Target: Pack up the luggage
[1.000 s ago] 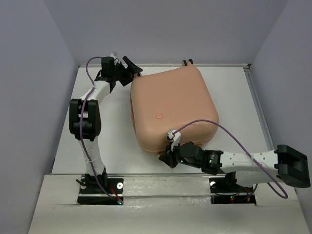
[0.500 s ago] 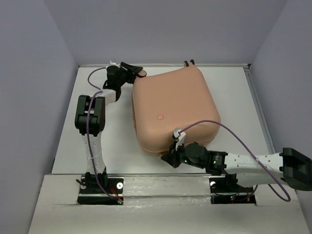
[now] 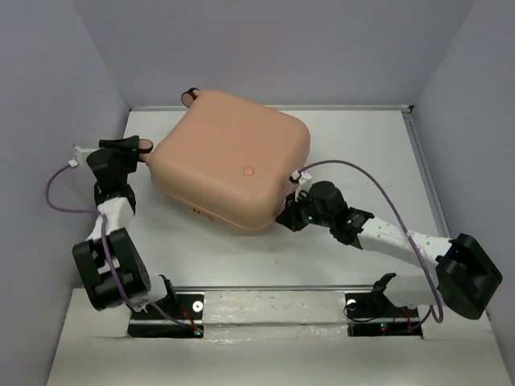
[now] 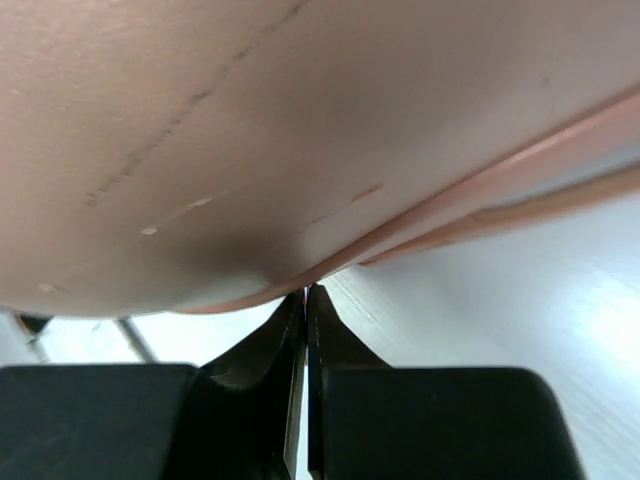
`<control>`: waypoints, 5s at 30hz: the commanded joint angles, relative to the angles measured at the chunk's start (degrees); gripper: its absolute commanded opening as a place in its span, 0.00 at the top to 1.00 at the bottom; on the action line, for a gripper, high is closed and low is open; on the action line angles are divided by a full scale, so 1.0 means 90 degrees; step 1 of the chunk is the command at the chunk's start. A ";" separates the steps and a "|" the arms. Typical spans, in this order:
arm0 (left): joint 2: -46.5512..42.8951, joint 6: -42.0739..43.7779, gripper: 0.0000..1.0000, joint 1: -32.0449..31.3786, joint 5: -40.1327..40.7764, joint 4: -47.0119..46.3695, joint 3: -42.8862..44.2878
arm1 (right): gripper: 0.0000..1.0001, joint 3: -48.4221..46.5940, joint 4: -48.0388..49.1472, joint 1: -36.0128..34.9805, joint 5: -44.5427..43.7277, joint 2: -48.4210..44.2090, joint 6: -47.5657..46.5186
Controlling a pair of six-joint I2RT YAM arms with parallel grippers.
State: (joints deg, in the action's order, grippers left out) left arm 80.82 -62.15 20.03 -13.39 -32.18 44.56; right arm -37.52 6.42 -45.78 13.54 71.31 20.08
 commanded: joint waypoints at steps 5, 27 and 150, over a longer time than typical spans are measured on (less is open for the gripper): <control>-0.1451 0.1008 0.94 -0.0391 -0.1715 0.0646 -0.1044 | 0.93 0.0944 0.1933 -0.1619 -0.0770 0.0065 0.0629; -0.3773 0.2646 0.01 -0.0575 0.0607 0.3438 0.0246 | 0.93 -0.0986 0.0869 -0.0756 -0.0773 -0.0091 0.0123; 0.0290 0.1094 0.94 -0.0448 -0.1053 0.0989 0.1389 | 0.93 -0.0792 0.1856 -0.2434 -0.2951 0.1384 0.0563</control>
State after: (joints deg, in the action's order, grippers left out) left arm 91.79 -54.65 18.35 -21.89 -15.35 60.99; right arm -43.20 19.75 -68.38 -19.46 86.15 26.06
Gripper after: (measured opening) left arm 0.608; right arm 0.075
